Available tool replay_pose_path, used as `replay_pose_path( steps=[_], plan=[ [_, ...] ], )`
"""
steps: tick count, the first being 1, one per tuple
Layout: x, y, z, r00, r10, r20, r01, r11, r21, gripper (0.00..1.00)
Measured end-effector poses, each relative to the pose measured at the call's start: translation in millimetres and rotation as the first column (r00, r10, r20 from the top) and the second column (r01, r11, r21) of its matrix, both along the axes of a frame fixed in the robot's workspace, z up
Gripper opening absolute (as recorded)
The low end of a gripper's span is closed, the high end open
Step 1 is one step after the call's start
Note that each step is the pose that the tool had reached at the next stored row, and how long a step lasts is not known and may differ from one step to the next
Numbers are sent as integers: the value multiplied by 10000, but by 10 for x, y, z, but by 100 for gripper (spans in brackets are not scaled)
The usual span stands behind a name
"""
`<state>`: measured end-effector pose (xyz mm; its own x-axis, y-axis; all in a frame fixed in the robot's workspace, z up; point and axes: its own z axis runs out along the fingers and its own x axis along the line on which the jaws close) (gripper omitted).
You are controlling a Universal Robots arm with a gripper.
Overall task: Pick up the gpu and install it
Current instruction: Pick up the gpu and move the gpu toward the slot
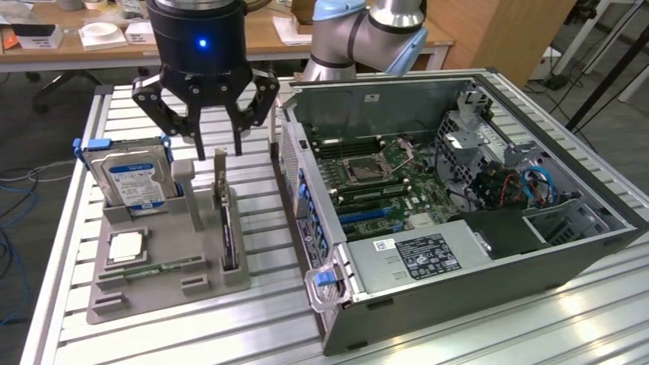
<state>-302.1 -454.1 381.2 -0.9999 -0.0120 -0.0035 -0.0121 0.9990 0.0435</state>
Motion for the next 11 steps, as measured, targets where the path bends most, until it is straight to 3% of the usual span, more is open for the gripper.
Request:
replay_pose_path(
  steps=[11],
  plan=[
    [0,0,-62,10000,0,0,0,10000,0,47]
  ],
)
